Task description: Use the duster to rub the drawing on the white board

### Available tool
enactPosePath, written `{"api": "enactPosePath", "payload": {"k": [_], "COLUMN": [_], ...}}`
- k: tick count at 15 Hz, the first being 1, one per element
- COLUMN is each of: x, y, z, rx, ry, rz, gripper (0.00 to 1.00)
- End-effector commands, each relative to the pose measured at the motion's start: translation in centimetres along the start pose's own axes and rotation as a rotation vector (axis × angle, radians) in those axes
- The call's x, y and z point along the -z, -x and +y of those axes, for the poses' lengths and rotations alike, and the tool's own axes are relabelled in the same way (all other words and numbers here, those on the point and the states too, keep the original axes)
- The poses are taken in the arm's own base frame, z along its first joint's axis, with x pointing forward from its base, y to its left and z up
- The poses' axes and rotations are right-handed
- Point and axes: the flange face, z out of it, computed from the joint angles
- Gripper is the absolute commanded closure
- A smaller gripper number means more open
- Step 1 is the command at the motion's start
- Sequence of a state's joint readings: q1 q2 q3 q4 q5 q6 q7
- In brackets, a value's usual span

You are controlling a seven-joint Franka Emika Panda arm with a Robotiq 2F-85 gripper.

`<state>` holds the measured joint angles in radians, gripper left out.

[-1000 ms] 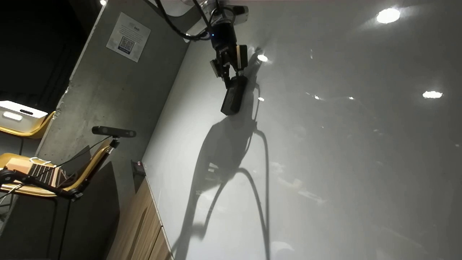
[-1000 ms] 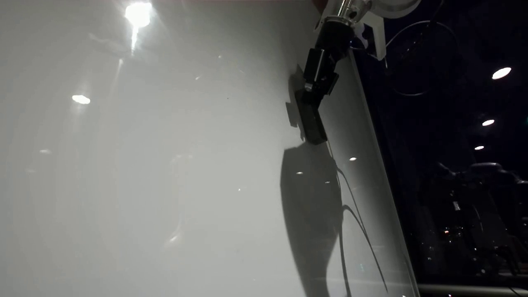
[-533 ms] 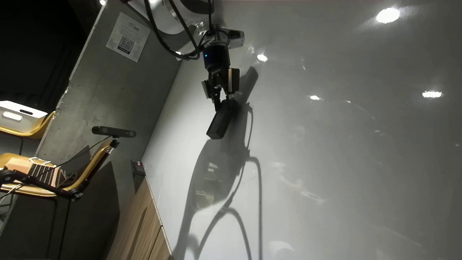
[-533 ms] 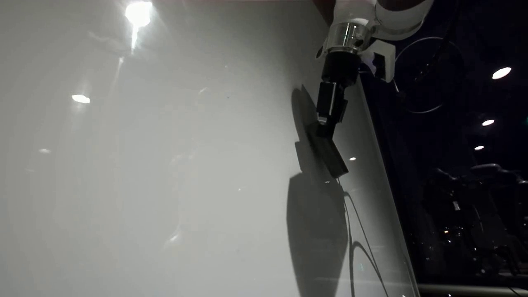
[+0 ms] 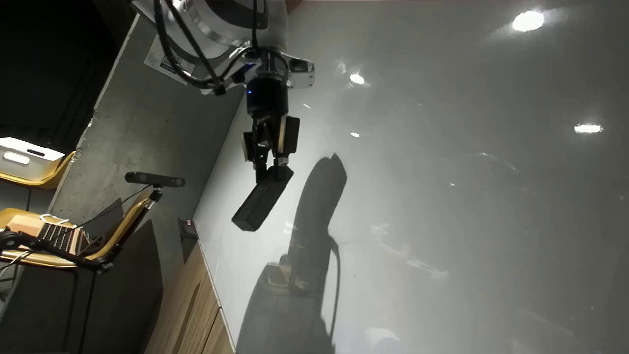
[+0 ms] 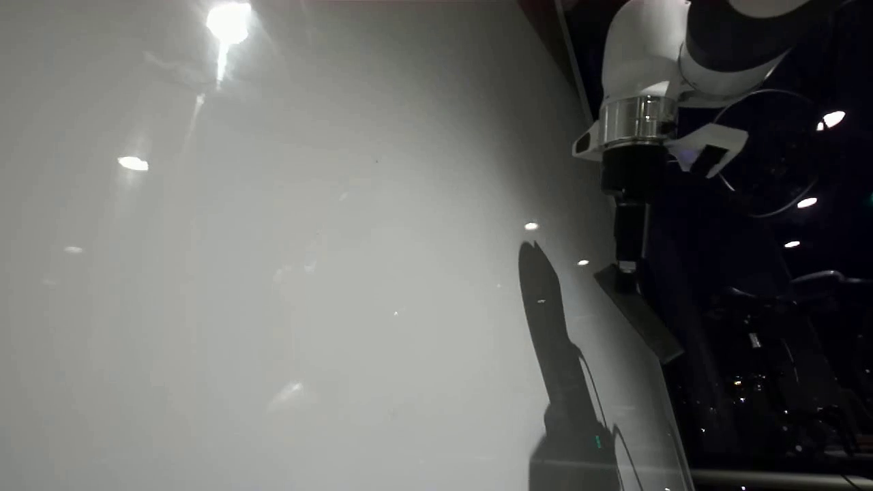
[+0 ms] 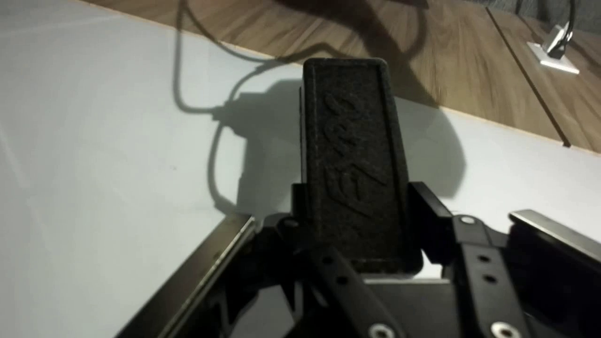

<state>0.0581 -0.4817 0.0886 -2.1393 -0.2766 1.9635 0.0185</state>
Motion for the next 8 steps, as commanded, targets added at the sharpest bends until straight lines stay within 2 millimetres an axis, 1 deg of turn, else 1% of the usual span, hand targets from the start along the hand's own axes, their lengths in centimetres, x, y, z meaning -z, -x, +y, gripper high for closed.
{"api": "enactPosePath", "payload": {"k": [1, 2, 5, 6, 8], "x": [-2.3, -3.2, -6.4, -7.9, -11.6], "y": [5.1, 6.0, 8.3, 8.7, 9.3], "z": [-1.2, -1.6, -1.9, -1.8, -1.3], "rx": [0.029, 0.034, 0.038, 0.032, 0.013], "ry": [-0.014, -0.014, -0.018, -0.015, -0.029], "rz": [-0.038, -0.055, -0.114, -0.134, -0.181], "gripper": [0.71, 0.71, 0.71, 0.71, 0.71]}}
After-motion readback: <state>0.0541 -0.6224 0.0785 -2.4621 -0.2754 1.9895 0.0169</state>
